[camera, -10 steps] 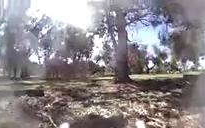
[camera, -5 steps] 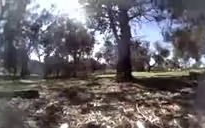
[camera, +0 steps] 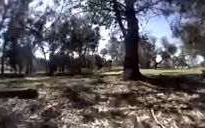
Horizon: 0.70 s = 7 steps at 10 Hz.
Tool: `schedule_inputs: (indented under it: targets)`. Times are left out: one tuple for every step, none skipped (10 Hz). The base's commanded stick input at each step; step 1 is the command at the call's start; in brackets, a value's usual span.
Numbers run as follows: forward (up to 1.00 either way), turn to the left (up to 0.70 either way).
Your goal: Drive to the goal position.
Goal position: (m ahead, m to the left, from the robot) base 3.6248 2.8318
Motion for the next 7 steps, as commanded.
schedule_inputs:
  targets:
    - [0.7,0.23]
    - [0.7,0.08]
    - [0.7,0.0]
    - [0.7,0.0]
    - [0.7,0.0]
    - [0.7,0.0]
    - [0.7,0.0]
